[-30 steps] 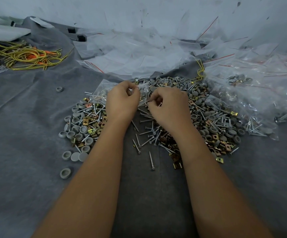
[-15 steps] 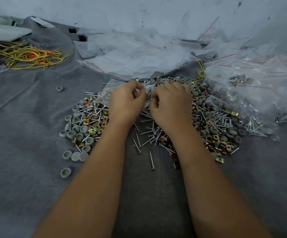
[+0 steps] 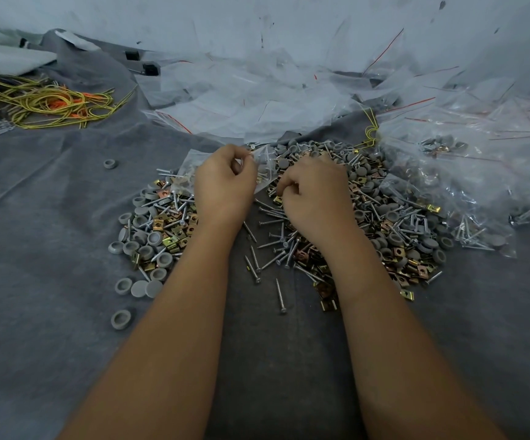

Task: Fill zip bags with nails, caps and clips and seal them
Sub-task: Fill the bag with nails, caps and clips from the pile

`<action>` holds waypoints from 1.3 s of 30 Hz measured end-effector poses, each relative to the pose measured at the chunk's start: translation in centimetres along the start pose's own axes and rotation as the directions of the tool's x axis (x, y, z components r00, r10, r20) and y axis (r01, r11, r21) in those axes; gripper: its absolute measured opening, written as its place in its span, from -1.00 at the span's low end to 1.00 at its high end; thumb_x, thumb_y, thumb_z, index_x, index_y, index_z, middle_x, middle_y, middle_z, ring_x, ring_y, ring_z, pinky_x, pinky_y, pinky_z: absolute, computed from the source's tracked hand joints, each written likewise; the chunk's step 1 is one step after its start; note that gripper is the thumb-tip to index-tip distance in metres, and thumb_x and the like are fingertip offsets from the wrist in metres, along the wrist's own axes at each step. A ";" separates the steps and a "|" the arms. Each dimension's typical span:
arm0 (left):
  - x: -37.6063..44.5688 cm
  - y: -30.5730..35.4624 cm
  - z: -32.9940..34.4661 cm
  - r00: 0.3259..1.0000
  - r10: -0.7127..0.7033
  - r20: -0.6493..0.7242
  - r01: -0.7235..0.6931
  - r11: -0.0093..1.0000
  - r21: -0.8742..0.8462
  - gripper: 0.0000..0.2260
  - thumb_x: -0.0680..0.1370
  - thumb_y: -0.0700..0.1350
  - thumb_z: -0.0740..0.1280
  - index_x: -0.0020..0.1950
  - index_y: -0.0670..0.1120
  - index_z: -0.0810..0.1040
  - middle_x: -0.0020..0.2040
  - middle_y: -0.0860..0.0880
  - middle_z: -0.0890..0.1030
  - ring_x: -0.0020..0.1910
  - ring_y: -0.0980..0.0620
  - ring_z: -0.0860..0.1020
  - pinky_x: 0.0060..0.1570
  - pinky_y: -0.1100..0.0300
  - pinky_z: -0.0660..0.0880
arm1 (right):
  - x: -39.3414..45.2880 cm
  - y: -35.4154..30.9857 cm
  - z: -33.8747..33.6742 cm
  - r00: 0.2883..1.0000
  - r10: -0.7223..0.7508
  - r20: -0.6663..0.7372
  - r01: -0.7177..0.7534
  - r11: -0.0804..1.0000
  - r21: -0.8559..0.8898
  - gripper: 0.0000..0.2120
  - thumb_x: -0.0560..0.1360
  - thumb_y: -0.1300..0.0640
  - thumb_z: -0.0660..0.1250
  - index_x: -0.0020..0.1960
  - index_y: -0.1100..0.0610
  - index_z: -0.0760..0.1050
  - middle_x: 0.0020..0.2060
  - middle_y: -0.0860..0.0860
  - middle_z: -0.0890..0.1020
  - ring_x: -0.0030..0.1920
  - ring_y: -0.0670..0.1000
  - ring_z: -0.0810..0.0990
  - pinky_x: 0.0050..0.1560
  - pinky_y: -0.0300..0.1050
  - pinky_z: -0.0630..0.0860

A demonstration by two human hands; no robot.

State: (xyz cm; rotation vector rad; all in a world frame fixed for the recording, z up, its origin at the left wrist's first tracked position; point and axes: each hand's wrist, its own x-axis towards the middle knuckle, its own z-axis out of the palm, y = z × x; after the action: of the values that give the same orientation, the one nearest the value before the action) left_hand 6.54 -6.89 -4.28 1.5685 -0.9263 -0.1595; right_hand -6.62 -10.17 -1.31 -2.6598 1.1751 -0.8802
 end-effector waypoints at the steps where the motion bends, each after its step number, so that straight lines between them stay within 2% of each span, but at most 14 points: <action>1: 0.0 0.0 0.0 1.000 0.000 0.000 0.000 1.000 -0.002 -0.88 0.52 -0.12 0.31 -0.18 0.08 0.54 -0.44 0.08 0.42 -0.46 0.13 0.36 -0.37 0.19 0.31 | -0.1 0.0 0.3 0.998 -0.014 0.057 0.017 0.998 -0.054 -0.78 0.45 0.19 0.25 -0.08 0.05 0.68 -0.04 -0.01 0.59 0.11 0.10 0.44 0.18 0.00 0.27; 4: 0.1 0.0 0.0 1.000 -0.001 0.002 0.001 1.000 -0.010 -0.90 0.53 -0.14 0.30 -0.16 0.04 0.55 -0.44 0.07 0.42 -0.46 0.12 0.36 -0.37 0.19 0.30 | -0.3 0.0 1.1 0.981 -0.049 0.187 0.083 0.979 -0.184 -0.74 0.46 -0.03 0.28 0.04 0.03 0.65 0.07 0.03 0.52 0.18 0.12 0.35 0.20 0.01 0.19; 6: 0.1 0.0 -0.1 1.000 -0.004 0.004 0.004 1.000 -0.009 -0.89 0.53 -0.14 0.30 -0.16 0.03 0.55 -0.44 0.07 0.41 -0.46 0.12 0.35 -0.37 0.19 0.29 | -0.3 0.1 1.4 0.975 -0.032 0.219 0.075 0.979 -0.191 -0.71 0.45 -0.10 0.31 0.06 0.02 0.63 0.11 0.03 0.50 0.22 0.13 0.31 0.23 0.03 0.17; 10: 0.1 -0.1 -0.1 1.000 -0.005 0.015 0.005 1.000 -0.013 -0.91 0.53 -0.15 0.30 -0.14 -0.01 0.57 -0.43 0.06 0.42 -0.44 0.08 0.36 -0.35 0.18 0.30 | -0.1 0.2 1.4 0.978 0.012 0.207 0.020 0.989 -0.149 -0.83 0.48 -0.06 0.34 0.02 -0.07 0.63 0.07 0.02 0.51 0.22 0.14 0.32 0.20 0.03 0.19; 15: 0.1 0.0 -0.1 1.000 0.002 0.013 -0.002 1.000 -0.002 -0.92 0.54 -0.14 0.31 -0.14 -0.01 0.56 -0.44 0.06 0.42 -0.45 0.10 0.36 -0.36 0.18 0.30 | -0.1 -0.2 1.4 0.974 0.012 0.228 0.021 0.989 -0.145 -0.87 0.46 0.00 0.35 -0.04 0.00 0.60 0.02 0.00 0.52 0.20 0.11 0.34 0.18 0.03 0.20; 21: 0.0 0.0 0.0 1.000 0.000 0.012 0.000 1.000 0.010 -0.91 0.54 -0.14 0.31 -0.15 0.00 0.56 -0.43 0.06 0.43 -0.45 0.09 0.37 -0.37 0.18 0.31 | 0.0 0.0 1.5 0.971 -0.055 0.233 0.096 0.981 -0.170 -0.83 0.55 0.05 0.28 0.08 0.06 0.56 0.05 0.02 0.55 0.20 0.11 0.37 0.21 0.06 0.22; 24: 0.0 0.0 -0.1 1.000 -0.003 0.017 0.003 1.000 0.000 -0.92 0.54 -0.14 0.31 -0.13 -0.01 0.56 -0.43 0.05 0.42 -0.45 0.09 0.36 -0.37 0.18 0.31 | -0.2 -0.1 1.6 0.982 -0.070 0.174 0.080 0.995 -0.051 -0.89 0.57 0.11 0.24 0.05 0.07 0.51 0.00 0.01 0.60 0.12 0.11 0.44 0.17 0.05 0.27; 27: 0.0 0.0 -0.1 1.000 -0.002 0.016 0.002 1.000 0.011 -0.92 0.54 -0.13 0.31 -0.12 -0.02 0.57 -0.42 0.05 0.43 -0.44 0.08 0.37 -0.35 0.16 0.33 | -0.2 -0.3 1.3 0.995 -0.053 0.088 0.045 0.995 0.092 -0.93 0.55 0.16 0.28 0.00 0.10 0.52 -0.13 0.04 0.63 -0.03 0.12 0.55 0.10 0.03 0.41; 30: 0.0 0.0 -0.1 1.000 -0.001 0.017 0.000 0.999 0.036 -0.93 0.55 -0.12 0.30 -0.11 -0.02 0.57 -0.43 0.05 0.43 -0.45 0.09 0.38 -0.35 0.15 0.33 | 0.0 -0.1 1.1 0.999 -0.031 0.027 0.028 0.993 0.115 -0.91 0.51 0.19 0.34 -0.03 0.12 0.60 -0.11 0.04 0.62 -0.04 0.08 0.56 0.05 0.03 0.46; 32: 0.0 0.1 -0.1 1.000 0.006 0.028 -0.007 0.998 0.056 -0.93 0.55 -0.12 0.30 -0.10 -0.02 0.56 -0.43 0.05 0.43 -0.44 0.09 0.38 -0.36 0.16 0.32 | 0.0 -0.1 0.9 1.000 0.019 -0.010 -0.017 0.987 0.162 -0.90 0.52 0.18 0.34 -0.02 0.10 0.63 -0.09 0.03 0.58 -0.03 0.06 0.53 0.04 -0.02 0.45; 35: -0.1 0.2 -0.2 0.998 0.026 0.065 -0.033 0.994 0.100 -0.93 0.55 -0.11 0.30 -0.12 0.02 0.54 -0.43 0.06 0.43 -0.45 0.10 0.38 -0.40 0.18 0.30 | 0.1 0.0 0.7 0.989 0.121 -0.082 -0.088 0.940 0.328 -0.87 0.53 0.22 0.32 0.02 0.12 0.63 -0.04 0.02 0.57 0.02 0.03 0.54 0.09 -0.06 0.47; 39: -0.4 0.6 -0.1 0.988 0.059 0.141 -0.083 0.982 0.170 -0.94 0.56 -0.08 0.30 -0.10 0.04 0.54 -0.44 0.08 0.43 -0.46 0.14 0.38 -0.41 0.20 0.29 | 0.0 -0.3 0.4 0.971 0.208 -0.119 -0.127 0.867 0.482 -0.90 0.51 0.24 0.36 -0.03 0.07 0.55 -0.10 -0.03 0.60 -0.13 -0.09 0.54 -0.05 -0.10 0.54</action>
State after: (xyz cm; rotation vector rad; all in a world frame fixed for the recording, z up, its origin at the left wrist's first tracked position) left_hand 6.03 -6.51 -3.90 1.6997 -1.1267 -0.1383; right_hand -6.15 -10.01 -1.53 -2.0946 1.0379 -1.1980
